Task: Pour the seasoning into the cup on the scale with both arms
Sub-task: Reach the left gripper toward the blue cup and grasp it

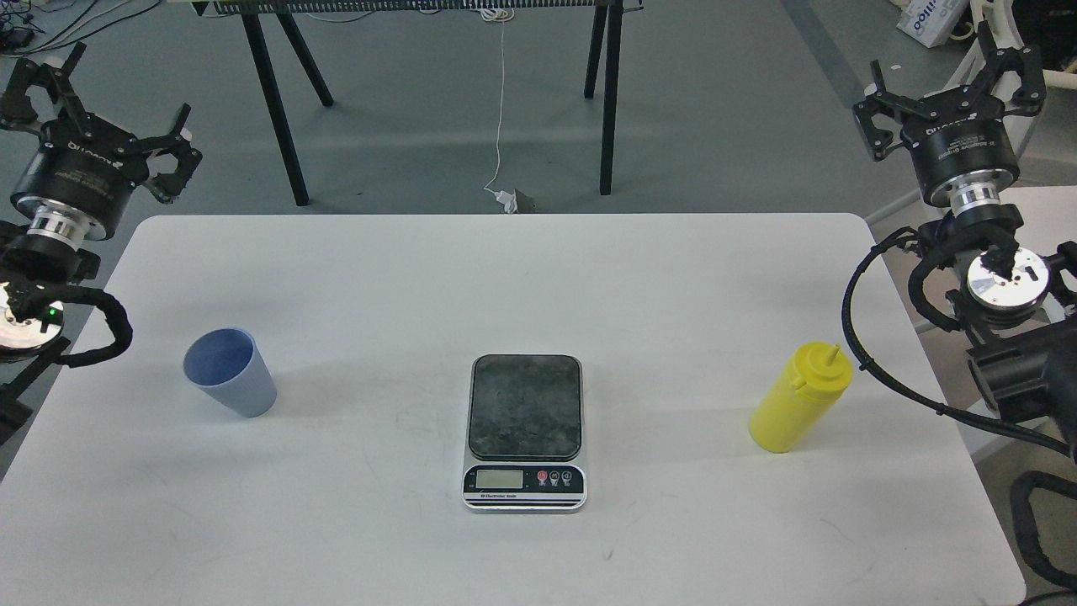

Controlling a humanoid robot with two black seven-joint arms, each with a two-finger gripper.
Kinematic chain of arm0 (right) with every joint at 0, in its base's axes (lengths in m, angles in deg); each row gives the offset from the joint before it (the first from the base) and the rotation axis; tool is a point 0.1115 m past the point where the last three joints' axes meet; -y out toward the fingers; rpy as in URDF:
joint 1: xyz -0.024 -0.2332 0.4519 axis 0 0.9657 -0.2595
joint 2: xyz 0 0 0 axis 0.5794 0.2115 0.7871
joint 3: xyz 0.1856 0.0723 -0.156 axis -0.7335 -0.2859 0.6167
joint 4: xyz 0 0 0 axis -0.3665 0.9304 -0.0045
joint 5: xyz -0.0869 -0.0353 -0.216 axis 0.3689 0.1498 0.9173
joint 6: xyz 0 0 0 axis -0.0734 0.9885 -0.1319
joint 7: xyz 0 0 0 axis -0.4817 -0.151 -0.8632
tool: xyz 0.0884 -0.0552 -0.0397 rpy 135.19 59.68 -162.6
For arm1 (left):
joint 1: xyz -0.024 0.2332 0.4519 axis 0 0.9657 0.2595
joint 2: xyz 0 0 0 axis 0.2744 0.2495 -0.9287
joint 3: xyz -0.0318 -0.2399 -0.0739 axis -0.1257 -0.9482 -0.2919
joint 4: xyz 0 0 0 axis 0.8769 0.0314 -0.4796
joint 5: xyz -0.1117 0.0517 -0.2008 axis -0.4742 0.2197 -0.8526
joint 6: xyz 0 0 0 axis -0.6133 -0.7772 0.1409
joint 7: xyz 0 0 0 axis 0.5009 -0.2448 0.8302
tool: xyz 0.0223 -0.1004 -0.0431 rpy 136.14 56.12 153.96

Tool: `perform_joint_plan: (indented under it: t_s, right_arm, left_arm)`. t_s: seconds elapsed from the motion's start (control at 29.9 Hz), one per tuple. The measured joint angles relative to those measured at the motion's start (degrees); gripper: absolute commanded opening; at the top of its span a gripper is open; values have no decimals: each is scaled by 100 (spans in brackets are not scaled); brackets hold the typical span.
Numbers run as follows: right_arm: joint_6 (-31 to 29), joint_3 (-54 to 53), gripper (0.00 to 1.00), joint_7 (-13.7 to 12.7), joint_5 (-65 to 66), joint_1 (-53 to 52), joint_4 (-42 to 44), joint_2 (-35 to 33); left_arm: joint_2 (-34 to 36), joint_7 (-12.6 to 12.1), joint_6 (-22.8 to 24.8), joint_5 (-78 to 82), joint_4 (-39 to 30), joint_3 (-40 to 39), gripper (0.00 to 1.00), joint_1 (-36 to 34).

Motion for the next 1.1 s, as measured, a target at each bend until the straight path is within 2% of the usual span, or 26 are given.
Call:
perform_joint_plan:
  t_s: [0.23,0.43,0.53,0.63,0.73,0.9,1.1]
  right_arm:
    - [0,-8,100,0,-3,17,-37,10]
    - [0,-22,100,-5,-10,331,-496,-383]
    - [0,-173,100,-12,-19,679,-766,-631]
    - [0,-399,100,-16,-24,1014,-928,-760]
    - [0,-633,100,-20,-42,1331,-1035,-829]
    - [0,-810,100,-22,-48,1646,-1111,-961]
    - [0,-836,100,-17,-48,1730,-1115,-1070]
  left_arm:
    - [58,25,-46,-4,-239,-57,100,-16]
    - [556,-25,93,84,-532,-22,100,30]
    - [995,80,186,675,-921,-21,99,58]
    - [1344,335,128,1862,-1361,-21,99,75]
    - [1762,508,-85,3219,-1858,-10,96,192]
    - [2308,544,-522,5511,-2595,28,96,509]
    - [2426,539,-1453,7998,-2689,325,93,610]
